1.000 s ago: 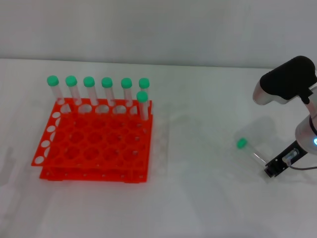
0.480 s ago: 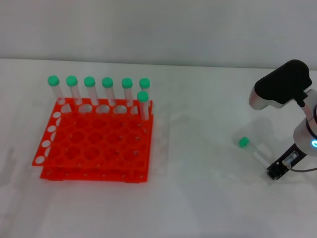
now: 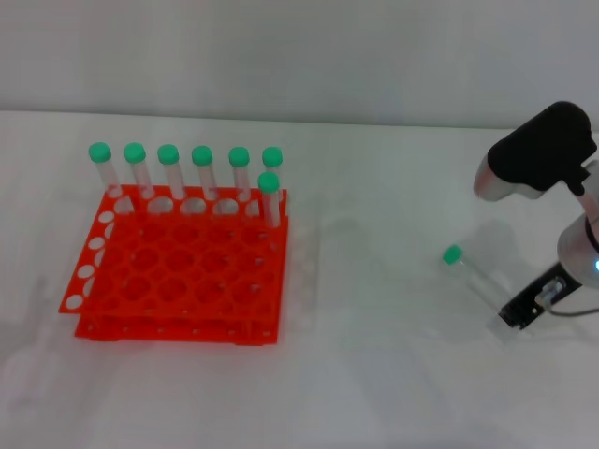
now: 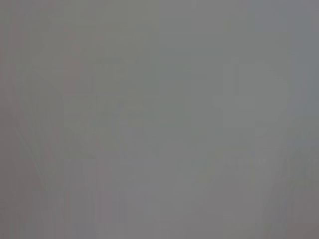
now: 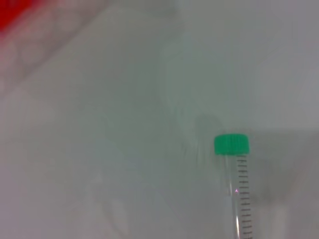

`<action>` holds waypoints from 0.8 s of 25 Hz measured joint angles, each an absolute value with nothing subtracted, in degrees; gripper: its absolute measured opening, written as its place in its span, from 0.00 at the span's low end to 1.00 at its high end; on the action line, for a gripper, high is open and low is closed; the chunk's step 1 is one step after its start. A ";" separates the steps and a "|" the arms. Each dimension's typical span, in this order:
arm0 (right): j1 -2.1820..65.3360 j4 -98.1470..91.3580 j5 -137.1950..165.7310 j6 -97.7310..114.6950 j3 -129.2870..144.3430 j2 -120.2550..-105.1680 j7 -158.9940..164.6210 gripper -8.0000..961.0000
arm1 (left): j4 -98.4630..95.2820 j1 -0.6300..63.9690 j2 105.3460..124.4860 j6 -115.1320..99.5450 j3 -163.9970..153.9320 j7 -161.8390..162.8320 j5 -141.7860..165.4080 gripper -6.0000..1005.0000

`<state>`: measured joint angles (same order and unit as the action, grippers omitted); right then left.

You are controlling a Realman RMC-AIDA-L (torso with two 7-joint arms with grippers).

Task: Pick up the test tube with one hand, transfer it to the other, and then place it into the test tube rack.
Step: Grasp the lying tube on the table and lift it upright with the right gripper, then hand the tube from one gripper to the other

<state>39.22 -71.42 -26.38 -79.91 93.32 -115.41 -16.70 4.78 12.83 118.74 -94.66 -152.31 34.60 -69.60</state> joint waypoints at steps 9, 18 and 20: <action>27.99 -88.07 -34.64 -68.73 89.58 -115.31 -26.67 0.21 | 10.93 22.23 115.06 -100.74 -159.22 58.36 -54.96 0.71; 19.17 -87.36 -58.62 -52.96 90.64 -115.37 -53.66 0.21 | 15.02 34.41 113.51 -105.18 -162.93 73.34 -43.93 0.71; 18.71 -86.57 -63.69 -51.93 91.55 -115.42 -59.71 0.21 | 15.61 35.46 113.40 -105.38 -162.94 75.74 -43.28 0.71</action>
<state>18.71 -86.57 -63.69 -51.93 91.55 -115.42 -59.71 15.61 35.46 113.40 -105.38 -162.94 75.74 -43.28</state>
